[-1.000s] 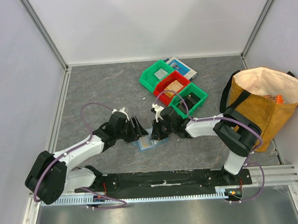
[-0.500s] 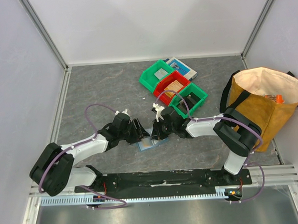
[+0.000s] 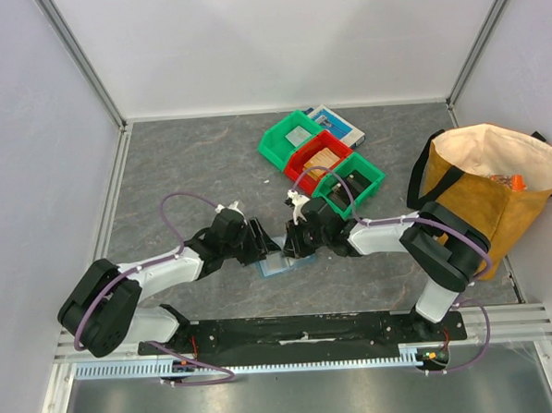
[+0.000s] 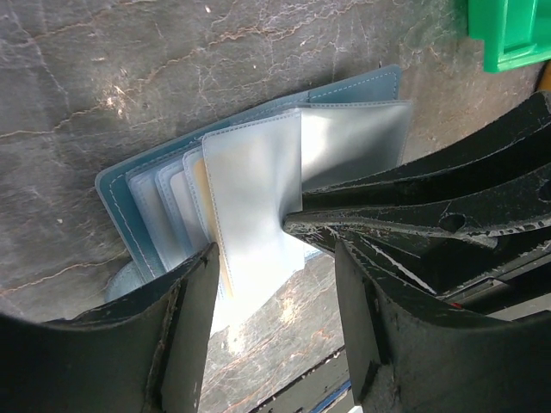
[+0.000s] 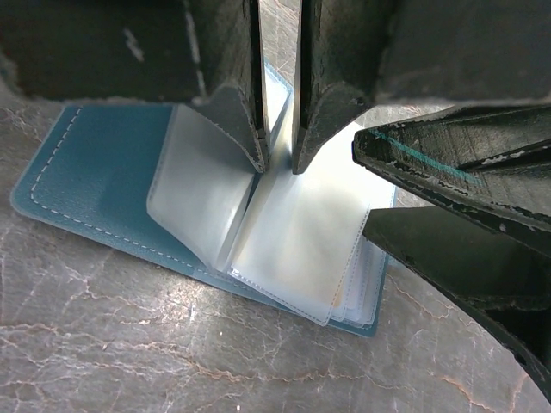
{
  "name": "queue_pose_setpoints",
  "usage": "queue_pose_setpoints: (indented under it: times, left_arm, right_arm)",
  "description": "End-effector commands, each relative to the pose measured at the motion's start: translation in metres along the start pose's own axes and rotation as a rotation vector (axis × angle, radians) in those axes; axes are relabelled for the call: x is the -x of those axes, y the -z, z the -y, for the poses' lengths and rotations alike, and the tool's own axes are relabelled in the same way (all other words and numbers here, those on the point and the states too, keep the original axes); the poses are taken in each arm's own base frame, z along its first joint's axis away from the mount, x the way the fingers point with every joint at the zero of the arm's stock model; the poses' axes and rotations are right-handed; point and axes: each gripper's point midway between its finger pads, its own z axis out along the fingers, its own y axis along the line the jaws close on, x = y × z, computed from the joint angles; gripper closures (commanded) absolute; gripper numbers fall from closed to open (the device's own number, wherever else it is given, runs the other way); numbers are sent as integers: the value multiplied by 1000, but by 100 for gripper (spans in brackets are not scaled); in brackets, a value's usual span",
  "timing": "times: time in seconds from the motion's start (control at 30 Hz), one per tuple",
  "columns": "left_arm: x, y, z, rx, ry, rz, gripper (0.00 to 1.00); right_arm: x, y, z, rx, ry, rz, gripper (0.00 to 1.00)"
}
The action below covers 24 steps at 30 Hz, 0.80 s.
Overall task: Take the credit cards out of the card holder
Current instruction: Remove the credit card from the card holder.
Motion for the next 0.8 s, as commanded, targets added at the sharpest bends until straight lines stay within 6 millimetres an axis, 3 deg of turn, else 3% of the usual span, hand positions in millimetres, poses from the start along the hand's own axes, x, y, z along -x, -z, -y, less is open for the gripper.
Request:
queue_pose_setpoints:
  times: [0.0, 0.23, 0.5, 0.77]
  left_arm:
    - [1, -2, 32, -100, 13, -6, 39]
    - [3, 4, 46, -142, 0, 14, 41]
    - [13, 15, 61, -199, -10, 67, 43]
    - [12, 7, 65, -215, -13, 54, 43]
  right_arm:
    - [-8, 1, 2, -9, -3, -15, 78]
    - [-8, 2, 1, -4, -13, -8, 76]
    - [2, 9, -1, -18, -4, 35, 57]
    - [25, 30, 7, -104, 24, 150, 41]
